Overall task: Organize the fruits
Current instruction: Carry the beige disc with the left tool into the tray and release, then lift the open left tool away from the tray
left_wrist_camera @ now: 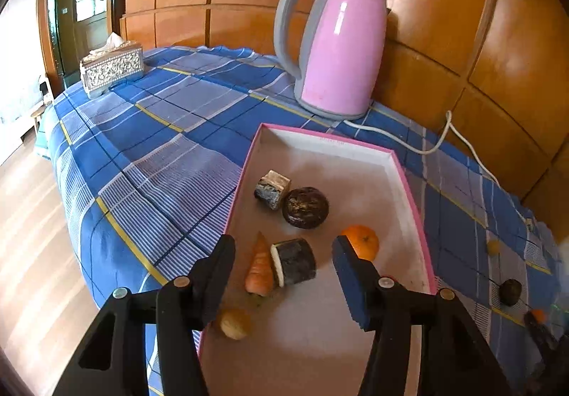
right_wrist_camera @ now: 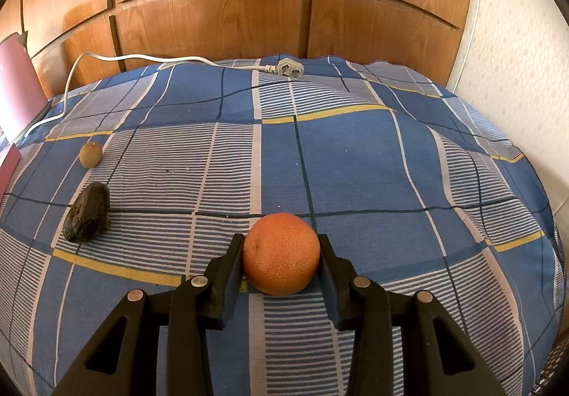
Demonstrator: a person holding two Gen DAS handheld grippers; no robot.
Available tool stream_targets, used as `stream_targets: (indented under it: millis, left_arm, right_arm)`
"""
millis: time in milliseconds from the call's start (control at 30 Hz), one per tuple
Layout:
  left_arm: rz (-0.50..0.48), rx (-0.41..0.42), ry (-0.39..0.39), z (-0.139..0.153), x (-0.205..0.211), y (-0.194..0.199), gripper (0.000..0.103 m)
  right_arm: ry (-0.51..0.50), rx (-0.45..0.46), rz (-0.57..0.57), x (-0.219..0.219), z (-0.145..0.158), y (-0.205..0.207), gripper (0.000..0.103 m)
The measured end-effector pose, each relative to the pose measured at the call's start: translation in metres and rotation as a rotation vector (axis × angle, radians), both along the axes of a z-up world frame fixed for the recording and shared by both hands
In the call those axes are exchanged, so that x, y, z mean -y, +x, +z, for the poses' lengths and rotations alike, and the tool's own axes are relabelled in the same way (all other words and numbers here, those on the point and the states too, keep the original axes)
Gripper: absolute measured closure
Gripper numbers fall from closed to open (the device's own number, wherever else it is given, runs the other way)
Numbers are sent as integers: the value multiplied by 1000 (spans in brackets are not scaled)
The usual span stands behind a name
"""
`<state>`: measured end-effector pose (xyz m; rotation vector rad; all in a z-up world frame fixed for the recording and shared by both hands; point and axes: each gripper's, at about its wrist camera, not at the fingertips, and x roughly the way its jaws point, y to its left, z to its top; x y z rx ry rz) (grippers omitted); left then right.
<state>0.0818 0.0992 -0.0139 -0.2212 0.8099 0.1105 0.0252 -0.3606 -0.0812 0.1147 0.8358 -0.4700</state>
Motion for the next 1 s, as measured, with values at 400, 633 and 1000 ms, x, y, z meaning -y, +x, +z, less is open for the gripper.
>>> stream_targets:
  millis: [400, 633, 1000]
  left_arm:
    - [-33, 24, -19, 10, 13, -19, 38]
    - [-40, 19, -12, 6, 19, -29, 32]
    - [-63, -13, -15, -10, 25, -43, 25]
  right_arm:
    - [4, 1, -2, 0, 0, -1, 62]
    - [24, 14, -10, 3, 0, -3, 62]
    - [41, 26, -26, 1, 4, -13, 62]
